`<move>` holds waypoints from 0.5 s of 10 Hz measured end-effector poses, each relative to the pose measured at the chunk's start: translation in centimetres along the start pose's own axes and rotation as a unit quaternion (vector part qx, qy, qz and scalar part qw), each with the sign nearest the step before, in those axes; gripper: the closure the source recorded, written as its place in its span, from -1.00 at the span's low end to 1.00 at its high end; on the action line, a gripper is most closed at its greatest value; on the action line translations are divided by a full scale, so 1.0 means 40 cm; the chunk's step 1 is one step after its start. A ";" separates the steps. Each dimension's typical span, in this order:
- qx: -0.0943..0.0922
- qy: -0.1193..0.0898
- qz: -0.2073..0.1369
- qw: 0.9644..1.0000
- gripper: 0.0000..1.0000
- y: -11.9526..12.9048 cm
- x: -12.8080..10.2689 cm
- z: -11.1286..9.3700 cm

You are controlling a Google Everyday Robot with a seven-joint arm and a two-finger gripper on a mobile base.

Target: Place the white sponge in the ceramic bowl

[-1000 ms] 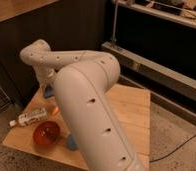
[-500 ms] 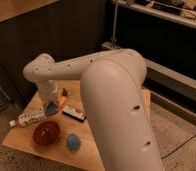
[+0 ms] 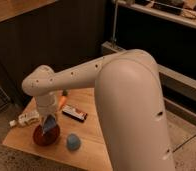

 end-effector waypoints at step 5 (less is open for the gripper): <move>0.013 0.043 -0.082 0.996 1.00 0.051 0.083 0.069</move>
